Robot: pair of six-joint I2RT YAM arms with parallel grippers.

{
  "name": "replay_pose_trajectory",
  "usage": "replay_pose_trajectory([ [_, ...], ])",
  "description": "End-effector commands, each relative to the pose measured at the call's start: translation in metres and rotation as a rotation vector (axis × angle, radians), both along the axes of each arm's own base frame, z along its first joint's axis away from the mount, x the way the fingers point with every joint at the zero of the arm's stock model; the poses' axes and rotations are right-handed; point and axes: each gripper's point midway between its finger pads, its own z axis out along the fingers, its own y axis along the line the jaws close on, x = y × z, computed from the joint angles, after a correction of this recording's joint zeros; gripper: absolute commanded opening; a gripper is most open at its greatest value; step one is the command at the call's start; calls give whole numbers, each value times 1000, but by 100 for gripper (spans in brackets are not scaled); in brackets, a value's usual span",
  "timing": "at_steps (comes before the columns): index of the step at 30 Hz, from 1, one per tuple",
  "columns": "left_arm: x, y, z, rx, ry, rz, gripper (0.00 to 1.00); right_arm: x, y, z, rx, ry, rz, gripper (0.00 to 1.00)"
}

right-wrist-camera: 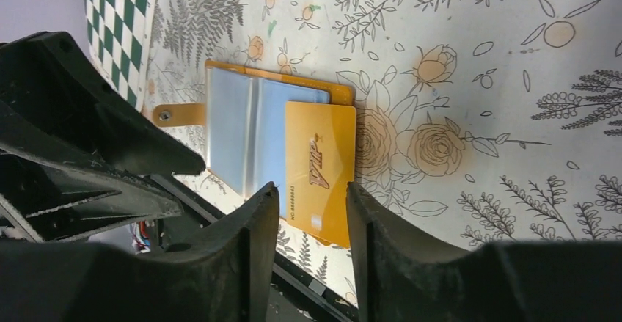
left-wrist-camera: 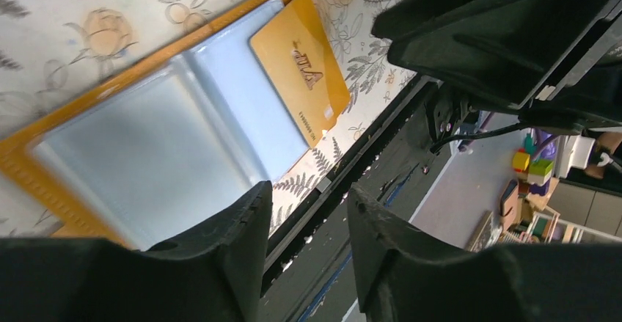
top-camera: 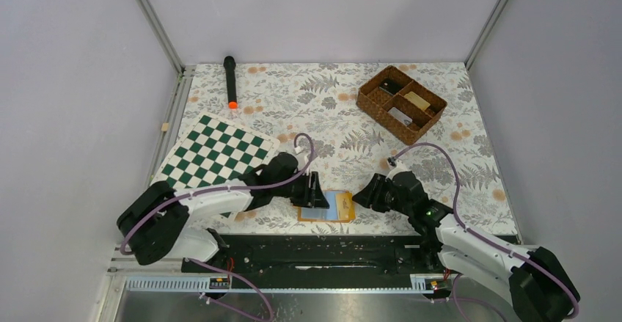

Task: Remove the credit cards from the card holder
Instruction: Remove the credit card from the card holder, then pick up the credit card from the card holder.

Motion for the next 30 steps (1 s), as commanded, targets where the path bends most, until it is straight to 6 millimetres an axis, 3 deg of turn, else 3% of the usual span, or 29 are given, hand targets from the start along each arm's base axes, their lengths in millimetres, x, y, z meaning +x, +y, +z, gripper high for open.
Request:
replay_pose_trajectory([
  [1, 8, -32, 22, -67, -64, -60, 37, 6, -1, 1, -51, -39, 37, 48],
  [6, 12, -46, 14, -105, -31, -57, 25, 3, 6, -11, -15, 10, 89, 49],
  [13, 19, -58, 1, -113, -9, -59, 15, 3, 9, -19, 39, 21, 94, 49],
  [23, 17, -47, -35, -17, 29, -33, 11, -1, 13, -24, 112, 53, 95, 52],
  [30, 14, -44, -47, 10, 41, -38, 11, -2, 22, -20, 235, 89, 103, 53],
])
